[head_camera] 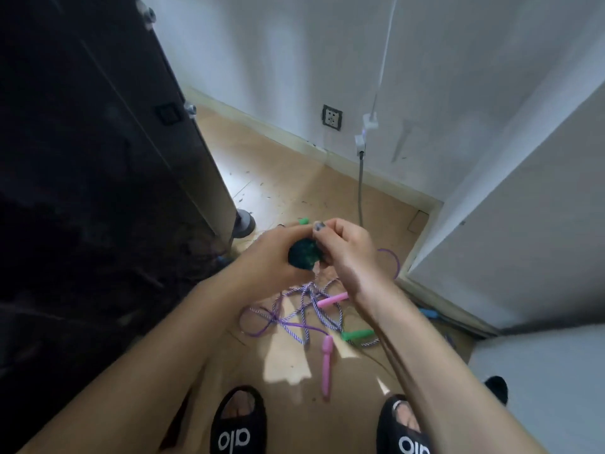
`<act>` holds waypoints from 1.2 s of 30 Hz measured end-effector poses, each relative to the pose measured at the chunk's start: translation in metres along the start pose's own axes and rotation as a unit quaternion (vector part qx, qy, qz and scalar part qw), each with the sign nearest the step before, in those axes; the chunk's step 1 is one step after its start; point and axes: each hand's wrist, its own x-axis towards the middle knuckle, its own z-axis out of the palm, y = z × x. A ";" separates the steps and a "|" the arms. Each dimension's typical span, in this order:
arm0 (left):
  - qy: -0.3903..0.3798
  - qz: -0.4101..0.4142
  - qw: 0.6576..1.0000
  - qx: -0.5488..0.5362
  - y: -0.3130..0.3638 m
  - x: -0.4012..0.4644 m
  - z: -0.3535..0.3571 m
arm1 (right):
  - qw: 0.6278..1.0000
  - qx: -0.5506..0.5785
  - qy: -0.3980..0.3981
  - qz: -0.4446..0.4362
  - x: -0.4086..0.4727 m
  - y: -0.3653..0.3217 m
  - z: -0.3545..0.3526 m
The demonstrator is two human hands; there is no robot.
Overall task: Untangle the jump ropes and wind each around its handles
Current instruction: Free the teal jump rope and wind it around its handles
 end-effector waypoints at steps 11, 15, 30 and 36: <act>-0.009 -0.061 0.995 -0.074 0.152 0.110 -0.175 | 0.990 -0.111 -0.059 -0.069 0.067 -0.267 -0.018; 0.008 -0.077 0.985 -0.157 0.250 0.139 -0.262 | 0.981 -0.154 -0.093 -0.076 0.065 -0.396 -0.034; 0.090 -0.002 0.989 -0.115 0.451 0.193 -0.480 | 0.951 -0.230 -0.001 -0.205 0.050 -0.702 -0.033; 0.114 0.009 0.987 -0.109 0.472 0.211 -0.503 | 0.966 -0.177 0.002 -0.188 0.065 -0.736 -0.040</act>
